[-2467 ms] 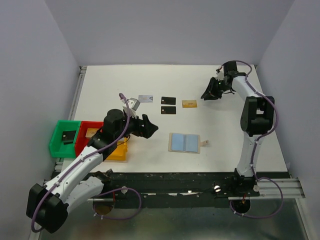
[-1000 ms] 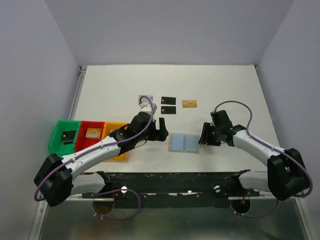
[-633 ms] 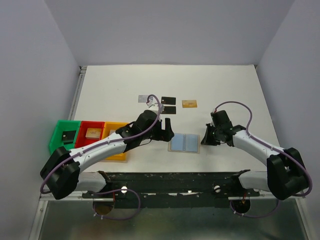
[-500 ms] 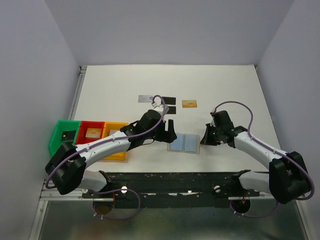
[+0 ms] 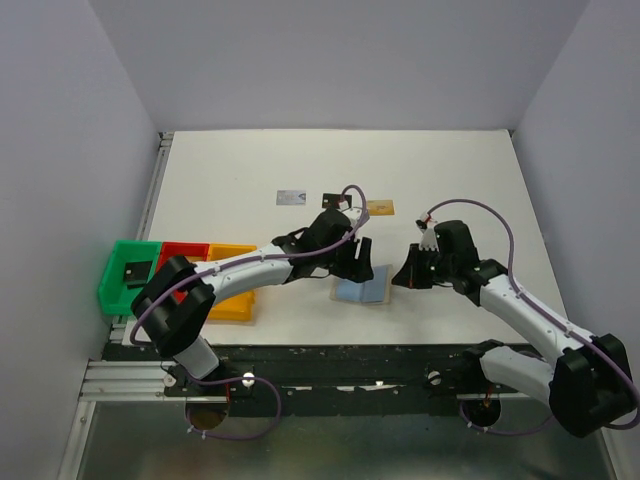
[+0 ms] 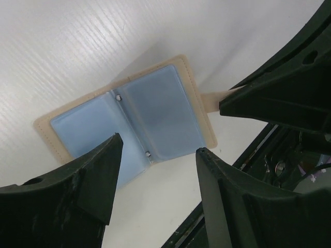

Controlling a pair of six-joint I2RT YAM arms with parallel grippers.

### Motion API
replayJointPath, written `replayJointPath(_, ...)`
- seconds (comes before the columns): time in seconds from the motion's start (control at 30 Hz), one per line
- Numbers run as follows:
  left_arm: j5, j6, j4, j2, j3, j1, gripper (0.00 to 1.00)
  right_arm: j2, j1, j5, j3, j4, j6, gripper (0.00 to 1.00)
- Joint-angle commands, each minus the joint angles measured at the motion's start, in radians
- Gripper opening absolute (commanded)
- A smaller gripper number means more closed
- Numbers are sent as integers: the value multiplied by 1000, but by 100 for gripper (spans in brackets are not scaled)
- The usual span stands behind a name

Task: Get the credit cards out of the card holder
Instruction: Remove the credit card from the card holder.

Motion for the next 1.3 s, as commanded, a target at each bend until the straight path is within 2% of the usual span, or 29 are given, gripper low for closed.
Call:
replayJointPath(0.0,46,35,-40,56,59,-15,71,-25,5,-90,4,34,-30,0)
replayJointPath(0.73,77,86,-74,185,154,-37,67,-31,5,-121,27,33,-42,0)
replayJointPath(1.07,77,95,-79,205,166,-49,72,-25,3,-130,32,36,-42,0)
replayJointPath(1.27,69,97,-85,217,173,-53,68,-29,6,-127,25,33,-42,0)
